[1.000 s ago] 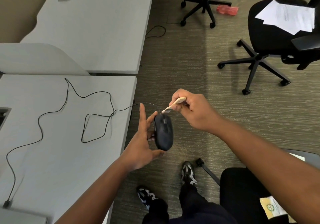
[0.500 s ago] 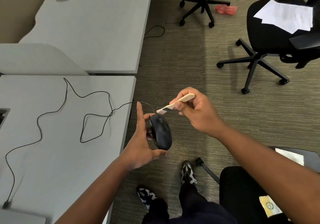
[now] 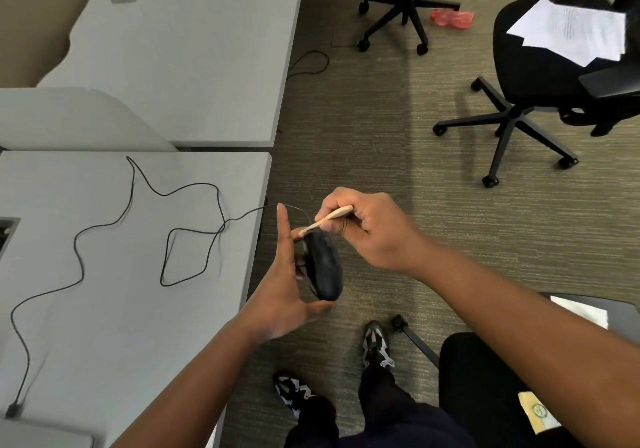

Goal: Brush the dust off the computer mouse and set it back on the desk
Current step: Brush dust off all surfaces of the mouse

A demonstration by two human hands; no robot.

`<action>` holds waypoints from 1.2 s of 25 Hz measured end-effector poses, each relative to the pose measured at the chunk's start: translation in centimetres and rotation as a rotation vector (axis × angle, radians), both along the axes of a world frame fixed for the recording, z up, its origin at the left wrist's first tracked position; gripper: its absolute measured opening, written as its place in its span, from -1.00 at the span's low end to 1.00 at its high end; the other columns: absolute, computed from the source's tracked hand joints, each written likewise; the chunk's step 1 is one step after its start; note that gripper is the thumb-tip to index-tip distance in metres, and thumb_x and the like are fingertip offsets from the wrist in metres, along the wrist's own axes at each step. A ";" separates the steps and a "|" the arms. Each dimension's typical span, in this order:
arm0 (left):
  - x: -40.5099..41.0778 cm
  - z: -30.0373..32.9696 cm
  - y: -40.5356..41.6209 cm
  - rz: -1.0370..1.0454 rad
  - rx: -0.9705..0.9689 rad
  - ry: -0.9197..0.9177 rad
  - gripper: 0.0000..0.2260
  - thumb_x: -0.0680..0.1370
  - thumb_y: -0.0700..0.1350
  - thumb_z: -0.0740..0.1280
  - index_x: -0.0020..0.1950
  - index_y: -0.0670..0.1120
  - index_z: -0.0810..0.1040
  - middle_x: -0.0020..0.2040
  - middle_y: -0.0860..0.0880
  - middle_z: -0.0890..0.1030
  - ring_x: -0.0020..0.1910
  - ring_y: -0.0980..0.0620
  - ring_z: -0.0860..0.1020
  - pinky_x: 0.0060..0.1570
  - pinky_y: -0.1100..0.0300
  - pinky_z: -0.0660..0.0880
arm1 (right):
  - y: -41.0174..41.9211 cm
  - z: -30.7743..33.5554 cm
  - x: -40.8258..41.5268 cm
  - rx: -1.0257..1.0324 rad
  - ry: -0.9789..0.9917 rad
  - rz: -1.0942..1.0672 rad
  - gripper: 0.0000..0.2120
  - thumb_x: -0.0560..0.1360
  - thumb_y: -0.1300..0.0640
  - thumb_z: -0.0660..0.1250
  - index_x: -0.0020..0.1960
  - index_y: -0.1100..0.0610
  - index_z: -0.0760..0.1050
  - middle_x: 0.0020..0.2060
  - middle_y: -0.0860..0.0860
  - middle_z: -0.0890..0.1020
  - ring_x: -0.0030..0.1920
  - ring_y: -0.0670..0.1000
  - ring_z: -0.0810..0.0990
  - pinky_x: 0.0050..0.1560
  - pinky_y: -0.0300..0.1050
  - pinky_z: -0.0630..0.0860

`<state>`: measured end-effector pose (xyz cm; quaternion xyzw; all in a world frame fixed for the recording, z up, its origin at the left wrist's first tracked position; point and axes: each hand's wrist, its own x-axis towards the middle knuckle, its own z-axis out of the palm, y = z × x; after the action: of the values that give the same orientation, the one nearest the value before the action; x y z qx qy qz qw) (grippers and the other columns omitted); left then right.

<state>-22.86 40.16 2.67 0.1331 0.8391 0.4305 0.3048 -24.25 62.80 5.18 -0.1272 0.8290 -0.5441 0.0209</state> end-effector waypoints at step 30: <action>0.1 0.2 0.1 -0.008 0.104 -0.047 0.38 0.39 -0.36 0.63 0.56 0.40 -0.45 0.56 0.29 0.21 0.37 0.11 0.58 0.20 0.12 0.64 | 0.7 -0.6 -0.4 -0.090 -0.182 -0.300 -0.97 0.59 0.18 0.42 0.01 0.06 0.61 -0.26 0.03 0.68 -0.28 -0.07 0.61 -0.20 -0.08 0.59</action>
<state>-22.78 40.25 2.82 0.1419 0.8075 0.4755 0.3189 -24.67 63.49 4.60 0.0470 0.8081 -0.5871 0.0087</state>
